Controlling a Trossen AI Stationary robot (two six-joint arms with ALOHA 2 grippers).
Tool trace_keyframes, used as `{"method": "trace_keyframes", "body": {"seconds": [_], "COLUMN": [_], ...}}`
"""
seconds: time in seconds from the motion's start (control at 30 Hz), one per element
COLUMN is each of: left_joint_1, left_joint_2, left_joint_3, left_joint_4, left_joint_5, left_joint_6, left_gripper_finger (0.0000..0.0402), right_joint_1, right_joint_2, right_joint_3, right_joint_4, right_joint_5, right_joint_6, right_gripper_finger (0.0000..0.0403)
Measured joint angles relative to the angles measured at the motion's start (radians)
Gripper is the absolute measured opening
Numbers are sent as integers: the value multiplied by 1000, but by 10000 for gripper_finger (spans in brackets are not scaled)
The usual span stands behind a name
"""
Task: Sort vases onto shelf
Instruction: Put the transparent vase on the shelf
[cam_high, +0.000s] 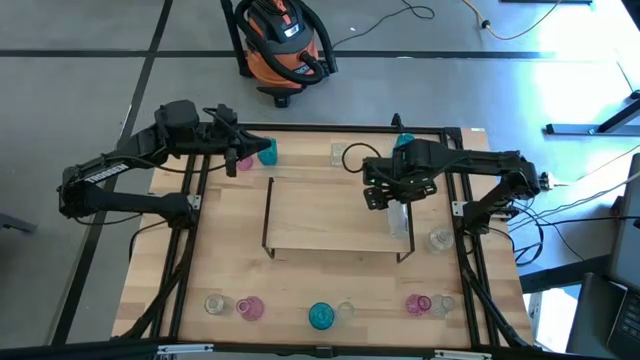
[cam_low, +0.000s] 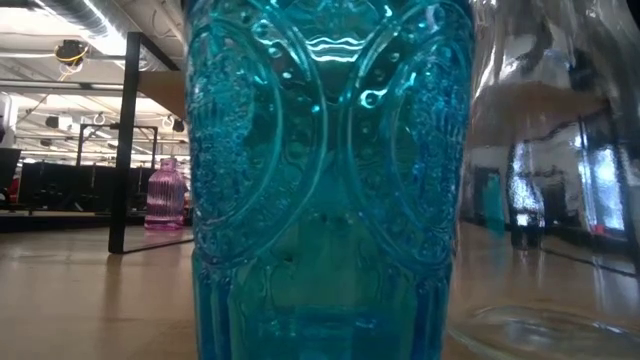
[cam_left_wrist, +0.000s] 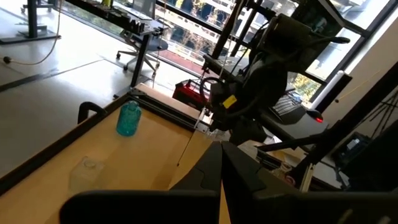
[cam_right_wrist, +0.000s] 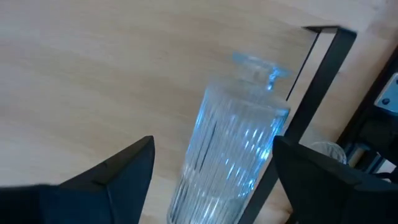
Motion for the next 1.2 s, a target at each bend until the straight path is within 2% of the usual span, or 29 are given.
{"method": "trace_keyframes", "body": {"seconds": [0.13,0.3,0.57,0.7,0.87,1.03,1.2], "left_joint_1": [0,0,0,0,0,0,0], "left_joint_2": [0,0,0,0,0,0,0], "left_joint_3": [0,0,0,0,0,0,0], "left_joint_4": [0,0,0,0,0,0,-1], "left_joint_5": [23,38,64,79,90,90,89], "left_joint_6": [26,36,45,44,45,44,44], "left_gripper_finger": [0,0,0,0,0,0,0], "right_joint_1": [0,0,0,0,5,31,70], "right_joint_2": [-1,-1,-1,-1,-5,-4,-4], "right_joint_3": [-3,-70,-160,-163,-162,-128,-33], "right_joint_4": [6,25,193,198,198,207,198], "right_joint_5": [18,5,2,30,34,71,204], "right_joint_6": [27,49,51,51,39,23,20], "right_gripper_finger": [308,308,305,270,190,185,185]}}
